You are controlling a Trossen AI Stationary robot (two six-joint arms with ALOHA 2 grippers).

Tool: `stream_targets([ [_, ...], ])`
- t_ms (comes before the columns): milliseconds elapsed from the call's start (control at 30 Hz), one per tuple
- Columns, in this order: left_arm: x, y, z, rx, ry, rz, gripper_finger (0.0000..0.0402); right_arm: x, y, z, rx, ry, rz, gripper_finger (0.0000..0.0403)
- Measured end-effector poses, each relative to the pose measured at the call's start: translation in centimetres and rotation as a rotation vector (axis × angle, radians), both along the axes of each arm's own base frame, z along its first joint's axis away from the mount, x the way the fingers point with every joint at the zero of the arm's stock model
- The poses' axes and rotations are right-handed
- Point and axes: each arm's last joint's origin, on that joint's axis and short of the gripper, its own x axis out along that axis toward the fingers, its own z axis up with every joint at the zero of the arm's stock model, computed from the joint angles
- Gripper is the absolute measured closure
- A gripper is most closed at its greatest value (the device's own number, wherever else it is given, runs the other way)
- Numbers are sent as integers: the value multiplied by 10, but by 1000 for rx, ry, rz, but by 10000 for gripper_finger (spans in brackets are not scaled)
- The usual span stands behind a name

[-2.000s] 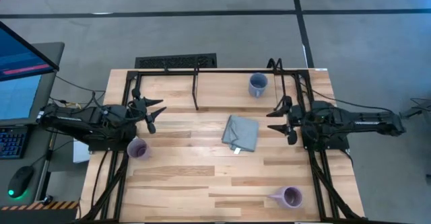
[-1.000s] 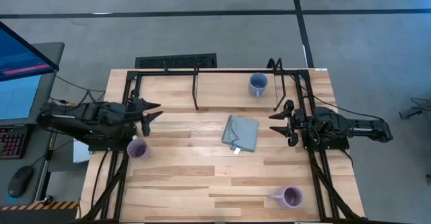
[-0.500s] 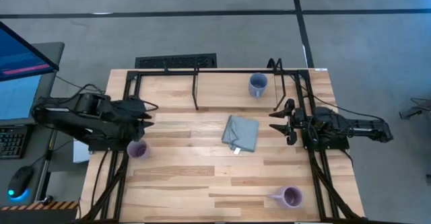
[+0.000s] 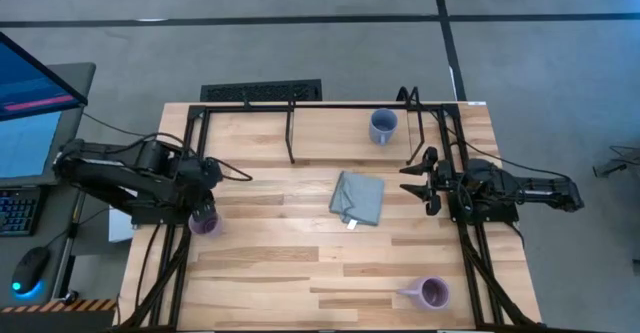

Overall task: Stack small to large cups/mugs on shelf
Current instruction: Put the top purple mug on the shelf

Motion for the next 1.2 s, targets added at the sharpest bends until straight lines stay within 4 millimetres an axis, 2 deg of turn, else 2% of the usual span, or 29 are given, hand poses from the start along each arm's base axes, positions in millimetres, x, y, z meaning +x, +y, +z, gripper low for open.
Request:
stream_targets([
  [200, 2, -6, -4, -61, 86, -100, 262, 0, 0, 0, 0, 0, 0, 163],
  [567, 13, -26, -7, -161, 85, -230, 262, 0, 0, 0, 27, -3, -9, 163],
  [900, 9, -50, -6, -119, 47, -164, 262, 0, 0, 0, 46, -5, -17, 163],
  [1200, 13, -71, -14, -74, 74, -102, 262, 0, 0, 0, 45, -5, -16, 163],
])
